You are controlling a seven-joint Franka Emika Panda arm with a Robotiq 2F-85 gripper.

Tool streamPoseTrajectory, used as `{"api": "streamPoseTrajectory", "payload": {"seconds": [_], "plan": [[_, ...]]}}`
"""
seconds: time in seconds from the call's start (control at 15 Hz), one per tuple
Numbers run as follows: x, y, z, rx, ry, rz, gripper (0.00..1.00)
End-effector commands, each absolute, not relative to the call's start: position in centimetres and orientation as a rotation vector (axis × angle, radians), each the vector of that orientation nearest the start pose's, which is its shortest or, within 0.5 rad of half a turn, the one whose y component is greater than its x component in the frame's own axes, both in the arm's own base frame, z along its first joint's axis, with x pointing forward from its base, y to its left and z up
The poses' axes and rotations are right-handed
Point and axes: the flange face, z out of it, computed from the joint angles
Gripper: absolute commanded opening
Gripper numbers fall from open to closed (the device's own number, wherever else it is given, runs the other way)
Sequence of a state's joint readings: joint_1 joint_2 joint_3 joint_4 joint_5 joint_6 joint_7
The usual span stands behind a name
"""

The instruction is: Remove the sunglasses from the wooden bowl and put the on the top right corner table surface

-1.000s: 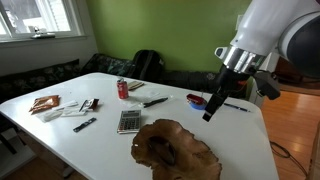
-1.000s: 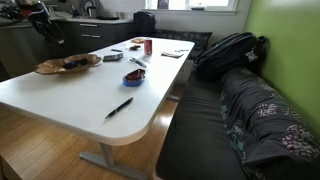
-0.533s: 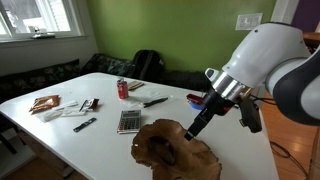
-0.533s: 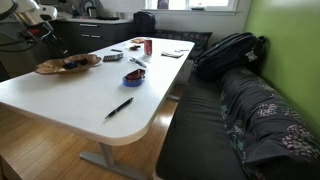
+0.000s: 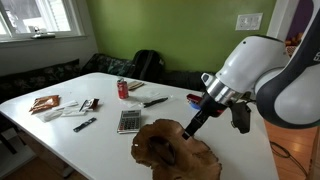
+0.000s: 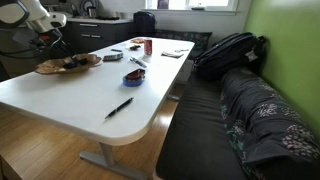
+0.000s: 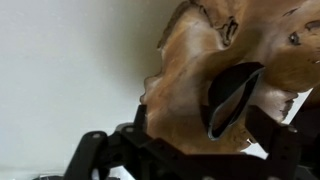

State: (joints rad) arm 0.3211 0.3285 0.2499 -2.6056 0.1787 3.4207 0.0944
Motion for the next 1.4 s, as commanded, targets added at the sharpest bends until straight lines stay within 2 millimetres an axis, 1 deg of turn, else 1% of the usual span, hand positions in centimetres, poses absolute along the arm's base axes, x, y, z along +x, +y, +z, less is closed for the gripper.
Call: {"api": "streamPoseTrajectory", "payload": {"seconds": [0.0, 0.13, 0.27, 0.53, 0.67, 0.87, 1.0, 1.07, 1.13, 1.27, 1.33], "plan": [[40.0, 23.6, 18.7, -2.878, -0.361, -0.555, 1.0], [40.5, 24.0, 17.9, -2.914, -0.355, -0.485, 1.0], [41.4, 24.8, 17.4, -2.93, -0.359, -0.449, 1.0], [43.1, 27.2, 17.7, -2.916, -0.381, -0.485, 1.0], [43.6, 28.3, 17.5, -2.91, -0.385, -0.5, 1.0], [44.1, 29.2, 16.7, -2.897, -0.37, -0.514, 1.0], [44.4, 29.5, 16.3, -2.894, -0.342, -0.517, 0.88], [44.7, 29.6, 16.2, -2.892, -0.33, -0.521, 0.7], [44.8, 29.7, 16.0, -2.893, -0.32, -0.522, 0.68], [45.2, 29.8, 15.9, -2.891, -0.304, -0.526, 0.54], [45.3, 29.8, 15.8, -2.891, -0.296, -0.527, 0.44]]}}
